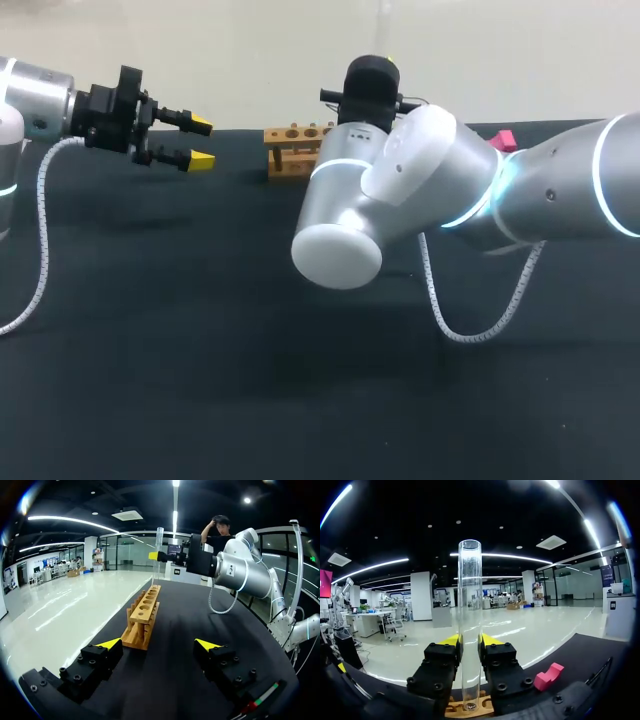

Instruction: Grasp the test tube, adjust it, and insert it.

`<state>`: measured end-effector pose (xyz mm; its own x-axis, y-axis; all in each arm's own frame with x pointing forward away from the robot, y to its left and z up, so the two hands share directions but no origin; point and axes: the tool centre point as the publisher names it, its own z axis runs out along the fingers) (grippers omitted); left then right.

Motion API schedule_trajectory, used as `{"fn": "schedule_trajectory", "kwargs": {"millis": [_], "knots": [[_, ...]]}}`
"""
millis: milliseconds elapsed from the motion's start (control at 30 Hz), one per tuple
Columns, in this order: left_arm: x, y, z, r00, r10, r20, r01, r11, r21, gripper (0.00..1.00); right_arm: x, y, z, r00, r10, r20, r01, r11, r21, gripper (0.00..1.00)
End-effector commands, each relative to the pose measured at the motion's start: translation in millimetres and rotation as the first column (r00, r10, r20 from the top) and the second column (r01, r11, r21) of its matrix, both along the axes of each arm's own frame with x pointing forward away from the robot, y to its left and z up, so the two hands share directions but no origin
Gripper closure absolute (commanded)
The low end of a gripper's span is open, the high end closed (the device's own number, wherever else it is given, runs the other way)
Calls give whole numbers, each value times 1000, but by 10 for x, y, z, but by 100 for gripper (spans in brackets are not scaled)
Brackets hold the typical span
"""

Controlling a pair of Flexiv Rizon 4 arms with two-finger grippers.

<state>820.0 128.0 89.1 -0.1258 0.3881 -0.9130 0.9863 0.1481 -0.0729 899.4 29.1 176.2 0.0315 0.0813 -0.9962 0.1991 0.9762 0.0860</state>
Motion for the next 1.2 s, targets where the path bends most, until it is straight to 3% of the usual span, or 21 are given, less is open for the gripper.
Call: {"fn": "schedule_trajectory", "kwargs": {"millis": [33, 1200], "knots": [[5, 7, -11, 1000, -2, 3, 2, 1000, -2, 0, 26, -4, -44, 1000, 6, -9, -6, 1000, 2, 100], [5, 7, -11, 1000, -2, 3, 2, 1000, -2, 0, 82, 18, -362, 999, -2, -51, 3, 999, 35, 100]]}}
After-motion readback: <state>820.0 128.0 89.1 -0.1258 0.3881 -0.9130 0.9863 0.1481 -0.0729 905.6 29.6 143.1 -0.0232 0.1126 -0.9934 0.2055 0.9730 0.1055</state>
